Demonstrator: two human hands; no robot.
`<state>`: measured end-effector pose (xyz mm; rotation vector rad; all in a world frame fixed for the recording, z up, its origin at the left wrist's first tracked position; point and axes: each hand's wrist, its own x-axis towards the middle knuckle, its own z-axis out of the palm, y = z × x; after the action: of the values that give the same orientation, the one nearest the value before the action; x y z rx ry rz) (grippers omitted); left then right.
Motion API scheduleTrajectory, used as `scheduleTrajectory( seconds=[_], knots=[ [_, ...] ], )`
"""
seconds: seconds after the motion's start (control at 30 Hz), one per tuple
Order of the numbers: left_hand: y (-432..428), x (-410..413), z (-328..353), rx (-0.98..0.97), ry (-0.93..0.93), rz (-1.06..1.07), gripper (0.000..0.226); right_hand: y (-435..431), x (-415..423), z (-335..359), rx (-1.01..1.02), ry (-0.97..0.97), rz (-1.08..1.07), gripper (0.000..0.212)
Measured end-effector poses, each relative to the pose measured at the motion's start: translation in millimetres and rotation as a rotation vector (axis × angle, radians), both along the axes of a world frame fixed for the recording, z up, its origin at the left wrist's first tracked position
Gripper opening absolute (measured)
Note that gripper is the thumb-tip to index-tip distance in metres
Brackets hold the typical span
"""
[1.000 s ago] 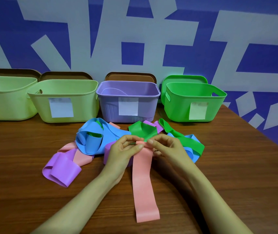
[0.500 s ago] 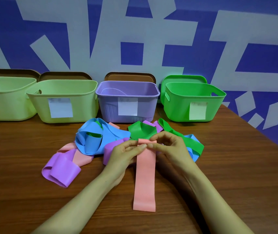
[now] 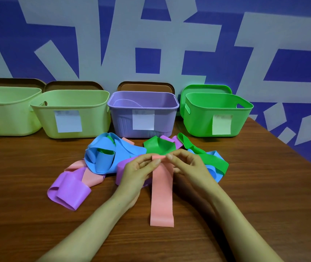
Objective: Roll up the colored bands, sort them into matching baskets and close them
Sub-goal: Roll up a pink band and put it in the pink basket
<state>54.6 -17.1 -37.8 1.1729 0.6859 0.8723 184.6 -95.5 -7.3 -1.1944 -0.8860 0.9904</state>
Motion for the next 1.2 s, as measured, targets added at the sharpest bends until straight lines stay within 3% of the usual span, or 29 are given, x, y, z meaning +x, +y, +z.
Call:
scheduleTrajectory(
  seconds=[0.4,0.67,1.03,1.2],
  knots=[
    [0.1,2.1,0.5,-0.065,-0.037,-0.010,0.042,2.4,1.6,-3.3,0.000,0.073,-0.035,0.019],
    [0.5,0.9,0.1,-0.029,-0.018,0.018,0.018,-1.0,1.9,5.6,0.009,-0.021,-0.013,0.024],
    [4.3,-0.3,-3.9,0.073,-0.009,0.040,0.029,0.3,-1.1,4.7,-0.018,0.047,-0.014,0.016],
    [2.4,2.8,-5.3,-0.029,-0.023,-0.033,0.032,0.9,-1.3,3.3,0.006,0.092,-0.040,0.020]
  ],
)
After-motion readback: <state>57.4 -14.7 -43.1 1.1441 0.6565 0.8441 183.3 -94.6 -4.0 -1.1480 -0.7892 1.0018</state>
